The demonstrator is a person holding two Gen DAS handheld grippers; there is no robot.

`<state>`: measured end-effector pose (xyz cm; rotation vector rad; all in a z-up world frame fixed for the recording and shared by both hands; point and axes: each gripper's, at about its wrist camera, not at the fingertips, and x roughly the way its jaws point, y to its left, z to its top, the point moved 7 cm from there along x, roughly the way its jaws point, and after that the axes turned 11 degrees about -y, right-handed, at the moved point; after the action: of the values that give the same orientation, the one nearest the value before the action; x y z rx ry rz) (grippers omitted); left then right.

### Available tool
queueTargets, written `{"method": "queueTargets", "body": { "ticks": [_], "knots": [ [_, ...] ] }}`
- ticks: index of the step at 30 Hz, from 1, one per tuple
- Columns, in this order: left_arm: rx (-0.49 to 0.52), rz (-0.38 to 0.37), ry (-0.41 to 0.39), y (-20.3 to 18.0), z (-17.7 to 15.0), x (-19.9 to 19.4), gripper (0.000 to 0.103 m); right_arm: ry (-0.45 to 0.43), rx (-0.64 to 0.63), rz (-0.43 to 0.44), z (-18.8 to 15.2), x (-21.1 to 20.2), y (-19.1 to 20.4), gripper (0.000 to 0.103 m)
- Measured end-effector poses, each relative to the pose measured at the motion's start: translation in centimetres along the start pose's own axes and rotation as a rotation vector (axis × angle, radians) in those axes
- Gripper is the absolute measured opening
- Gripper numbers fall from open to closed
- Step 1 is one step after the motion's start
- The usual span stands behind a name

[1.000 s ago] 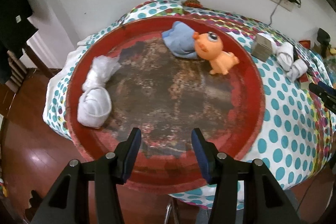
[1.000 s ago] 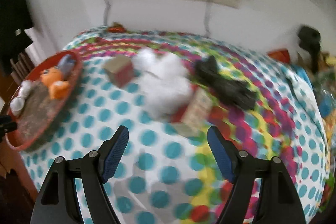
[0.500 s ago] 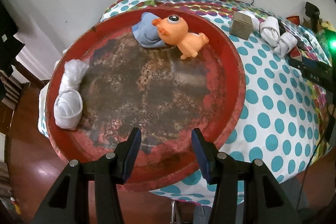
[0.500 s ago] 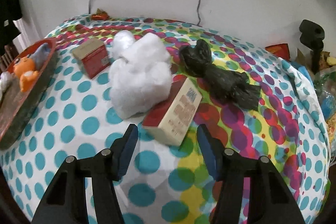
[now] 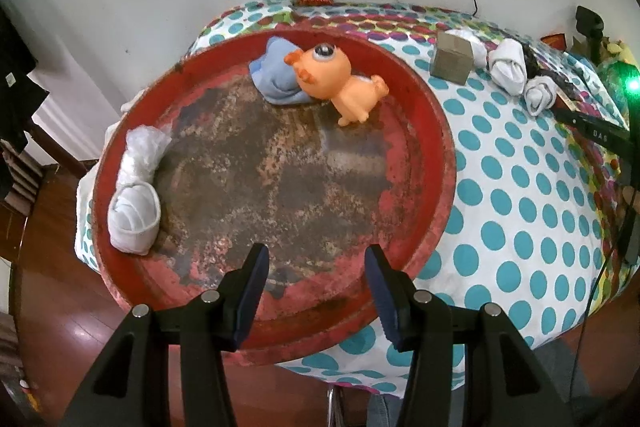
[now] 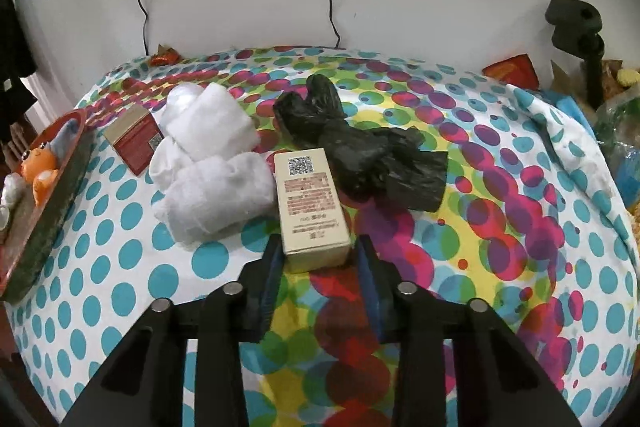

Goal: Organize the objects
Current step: 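Hold the cream box with the right gripper while the left gripper grasps the gold MARUBI box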

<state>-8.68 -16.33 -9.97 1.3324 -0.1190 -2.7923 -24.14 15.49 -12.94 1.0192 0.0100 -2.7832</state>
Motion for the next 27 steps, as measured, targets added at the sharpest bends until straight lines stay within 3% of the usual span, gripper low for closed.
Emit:
{"method": "queueTargets", "body": {
  "ticks": [6,10,15,27],
  "knots": [
    [0.008,0.015,-0.018,-0.4,0.6,-0.8,0.051,0.003,-0.008,0.064,0.2,0.3,0.3,0.033],
    [-0.016,-0.046,-0.010,-1.9,1.2,-1.0,0.051,0.002,-0.014,0.072,0.4,0.6,0.4,0.033],
    [0.036,-0.046,-0.014,-4.4,2.7,-1.1,0.051,-0.002,-0.032,0.072,0.6,0.6,0.4,0.028],
    [0.074,-0.231,0.006,-12.2,8.0,2.2,0.051,0.005,-0.009,0.088,-0.1,-0.3,-1.4,0.028]
  ]
}}
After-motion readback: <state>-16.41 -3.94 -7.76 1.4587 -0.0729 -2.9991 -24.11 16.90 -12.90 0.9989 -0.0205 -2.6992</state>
